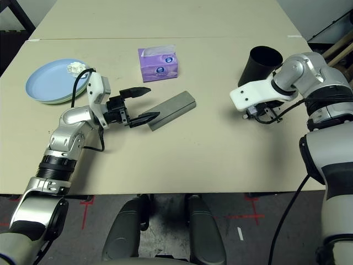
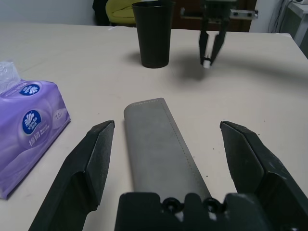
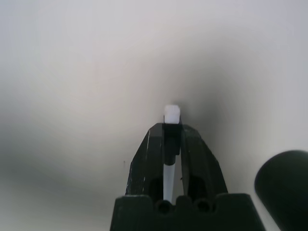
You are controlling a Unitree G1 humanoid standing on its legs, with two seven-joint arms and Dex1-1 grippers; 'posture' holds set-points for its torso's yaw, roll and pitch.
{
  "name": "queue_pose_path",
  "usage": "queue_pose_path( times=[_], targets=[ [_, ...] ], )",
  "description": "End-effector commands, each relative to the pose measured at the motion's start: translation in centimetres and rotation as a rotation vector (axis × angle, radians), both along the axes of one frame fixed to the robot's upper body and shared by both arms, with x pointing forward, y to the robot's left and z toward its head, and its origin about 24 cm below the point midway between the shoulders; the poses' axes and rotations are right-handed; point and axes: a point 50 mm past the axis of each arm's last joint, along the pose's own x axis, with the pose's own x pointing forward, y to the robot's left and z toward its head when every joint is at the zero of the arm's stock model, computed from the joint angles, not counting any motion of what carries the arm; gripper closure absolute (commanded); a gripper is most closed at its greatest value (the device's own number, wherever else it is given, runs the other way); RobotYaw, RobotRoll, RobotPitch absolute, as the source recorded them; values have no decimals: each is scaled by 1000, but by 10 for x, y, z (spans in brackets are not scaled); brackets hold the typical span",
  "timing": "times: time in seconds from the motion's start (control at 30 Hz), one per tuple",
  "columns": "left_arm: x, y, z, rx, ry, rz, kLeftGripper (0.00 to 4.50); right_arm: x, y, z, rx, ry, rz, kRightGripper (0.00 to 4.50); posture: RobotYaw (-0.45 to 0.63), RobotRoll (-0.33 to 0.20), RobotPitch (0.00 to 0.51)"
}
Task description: Organize and tidy the items on the table.
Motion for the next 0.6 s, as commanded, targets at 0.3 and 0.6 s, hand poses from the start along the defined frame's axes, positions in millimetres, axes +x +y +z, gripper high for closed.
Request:
queue_pose_path(
  times=[0.3, 0.6],
  targets=[
    [5, -4, 2, 11, -17, -24, 0, -20, 12, 45, 1005, 113, -145, 4187, 118, 0, 217],
    [8, -4, 2, 14, -18, -28, 0, -27, 13, 43, 1417, -437, -385, 4187, 90, 0, 203]
  ],
)
